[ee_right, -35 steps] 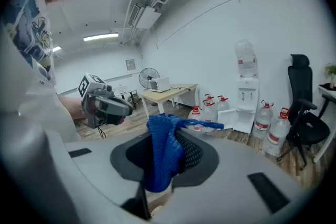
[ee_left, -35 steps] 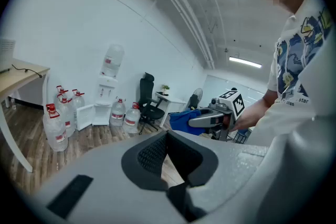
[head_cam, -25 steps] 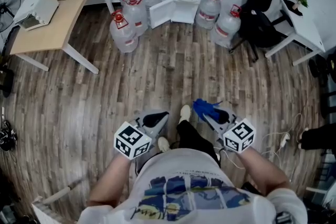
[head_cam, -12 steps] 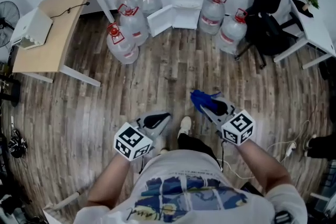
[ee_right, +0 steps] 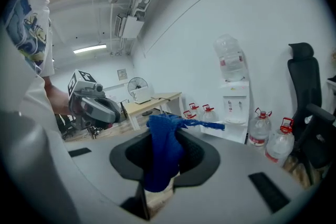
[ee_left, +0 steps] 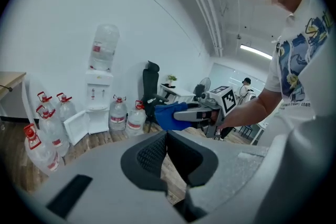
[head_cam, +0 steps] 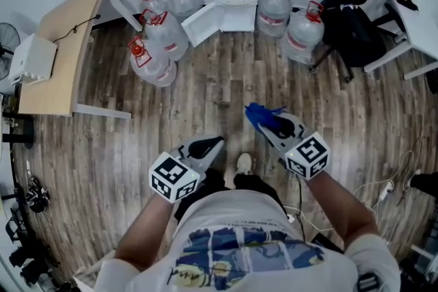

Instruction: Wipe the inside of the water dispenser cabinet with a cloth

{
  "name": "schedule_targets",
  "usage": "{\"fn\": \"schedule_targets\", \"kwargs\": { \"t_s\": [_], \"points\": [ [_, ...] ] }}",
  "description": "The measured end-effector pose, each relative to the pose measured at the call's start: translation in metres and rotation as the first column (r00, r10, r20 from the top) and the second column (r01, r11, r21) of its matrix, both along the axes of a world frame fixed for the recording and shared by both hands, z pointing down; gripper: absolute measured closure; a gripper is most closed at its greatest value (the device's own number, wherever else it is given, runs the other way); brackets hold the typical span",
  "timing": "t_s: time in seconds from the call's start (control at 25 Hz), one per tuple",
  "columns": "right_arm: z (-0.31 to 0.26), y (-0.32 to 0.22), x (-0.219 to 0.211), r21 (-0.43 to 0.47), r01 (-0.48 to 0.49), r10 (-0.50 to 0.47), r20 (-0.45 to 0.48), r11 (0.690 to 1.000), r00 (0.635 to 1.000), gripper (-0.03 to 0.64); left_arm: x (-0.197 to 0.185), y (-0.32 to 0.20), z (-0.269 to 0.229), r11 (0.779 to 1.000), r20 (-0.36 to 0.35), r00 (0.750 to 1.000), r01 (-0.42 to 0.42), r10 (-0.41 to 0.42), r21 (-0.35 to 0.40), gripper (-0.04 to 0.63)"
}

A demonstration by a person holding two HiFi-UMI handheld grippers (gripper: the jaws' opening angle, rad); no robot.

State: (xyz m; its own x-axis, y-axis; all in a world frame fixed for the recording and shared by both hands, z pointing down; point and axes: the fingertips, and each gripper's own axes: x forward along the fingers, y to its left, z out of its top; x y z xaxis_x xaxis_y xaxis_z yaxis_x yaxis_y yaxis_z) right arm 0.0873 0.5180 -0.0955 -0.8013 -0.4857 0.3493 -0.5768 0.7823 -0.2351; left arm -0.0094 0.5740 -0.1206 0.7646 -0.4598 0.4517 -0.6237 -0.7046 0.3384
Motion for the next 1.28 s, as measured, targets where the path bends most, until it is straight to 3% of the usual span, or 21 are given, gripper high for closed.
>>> {"fn": "schedule_targets", "kwargs": {
  "t_s": [0.32, 0.64, 1.0, 1.28],
  "points": [
    [0.030, -0.081, 0.005, -0.038, -0.082, 0.081, -0.020, 0.996, 0.997, 0.528, 0.021, -0.081, 0.021, 0.994, -0.031, 0.994, -0.109, 0.108, -0.023, 0.597],
    [0.035, -0.200, -0.014, -0.035, -0.145, 0.140, -0.112, 0.989, 0.984, 0.528, 0.002, -0.208, 0.033, 0.980, -0.093, 0.976, -0.198, 0.195, -0.025, 0.597],
    [0.058, -0.352, -0.069, -0.003, -0.124, 0.120, -0.222, 0.992, 0.968, 0.528, -0.036, -0.344, 0.057, 0.939, -0.052, 0.937, -0.345, 0.344, -0.001, 0.597],
    [0.087, -0.464, -0.093, 0.025, -0.037, 0.042, -0.254, 0.999, 0.966, 0.529, -0.013, -0.416, 0.087, 0.943, -0.063, 0.942, -0.331, 0.329, -0.024, 0.597]
  ]
}}
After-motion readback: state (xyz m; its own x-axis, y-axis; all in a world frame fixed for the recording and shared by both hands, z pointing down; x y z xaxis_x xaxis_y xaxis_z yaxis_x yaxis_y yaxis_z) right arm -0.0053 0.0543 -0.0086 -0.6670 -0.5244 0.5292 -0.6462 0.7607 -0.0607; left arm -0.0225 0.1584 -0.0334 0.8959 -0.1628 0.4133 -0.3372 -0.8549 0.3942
